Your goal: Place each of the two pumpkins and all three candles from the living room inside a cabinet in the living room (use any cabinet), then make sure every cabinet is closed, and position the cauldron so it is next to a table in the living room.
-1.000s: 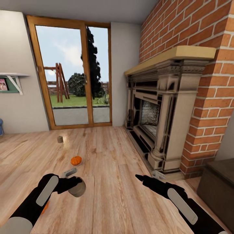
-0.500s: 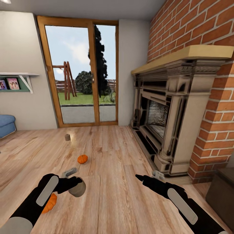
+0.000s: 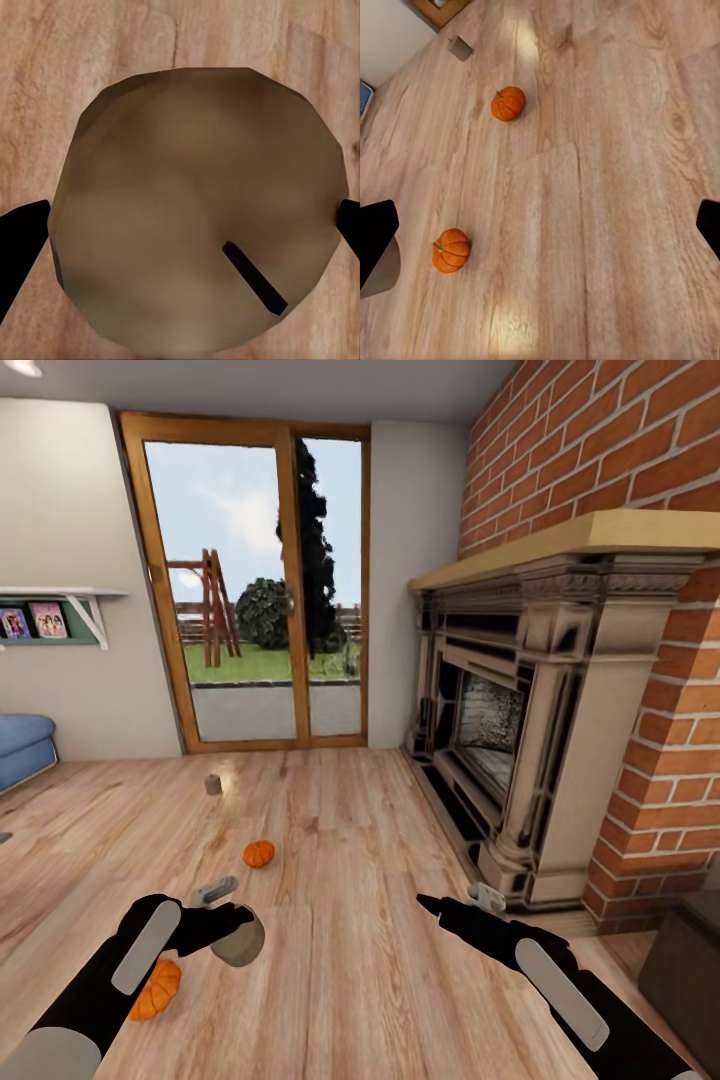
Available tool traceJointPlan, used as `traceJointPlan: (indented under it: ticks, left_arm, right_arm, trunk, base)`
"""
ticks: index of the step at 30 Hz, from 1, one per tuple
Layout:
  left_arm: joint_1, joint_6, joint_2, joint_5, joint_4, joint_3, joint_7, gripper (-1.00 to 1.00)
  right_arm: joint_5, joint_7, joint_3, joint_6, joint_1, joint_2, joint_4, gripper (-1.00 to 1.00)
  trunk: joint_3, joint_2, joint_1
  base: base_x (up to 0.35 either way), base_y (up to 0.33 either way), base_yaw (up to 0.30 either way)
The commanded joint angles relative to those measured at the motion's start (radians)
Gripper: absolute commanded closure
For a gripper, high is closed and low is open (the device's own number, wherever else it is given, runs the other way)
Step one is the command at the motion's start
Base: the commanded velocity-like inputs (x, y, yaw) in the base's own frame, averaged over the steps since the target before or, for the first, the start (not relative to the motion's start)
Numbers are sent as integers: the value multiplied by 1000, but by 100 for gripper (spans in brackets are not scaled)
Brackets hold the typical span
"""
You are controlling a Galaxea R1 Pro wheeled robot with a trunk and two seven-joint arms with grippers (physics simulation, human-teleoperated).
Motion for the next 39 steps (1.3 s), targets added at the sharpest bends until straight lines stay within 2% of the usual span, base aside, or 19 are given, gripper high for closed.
traceJointPlan:
  ticks: [1,13,28,39]
  left_arm:
    - [-1,1,1,10,-1,-3,11,100]
    - [-1,1,1,10,-1,-3,11,100]
    - [-1,0,4,3,-3,-1,12,100]
    - [-1,0,4,-4,-2,-1,13,100]
  right_arm:
    - [-9,-6,2,1,-1,-1,-2,-100]
    - [-9,-5,2,0,-1,-1,-1,-100]
    - [-9,-5,4,0,-1,-1,-1,-100]
    - [-9,-6,6,0,-1,-1,0,-100]
  trunk:
    - [2,7,-4]
    - [40,91,-50]
    - [40,91,-50]
    - [44,91,-50]
  base:
    - [0,0,0]
    - [0,0,0]
    - [14,0,0]
    - [277,0,162]
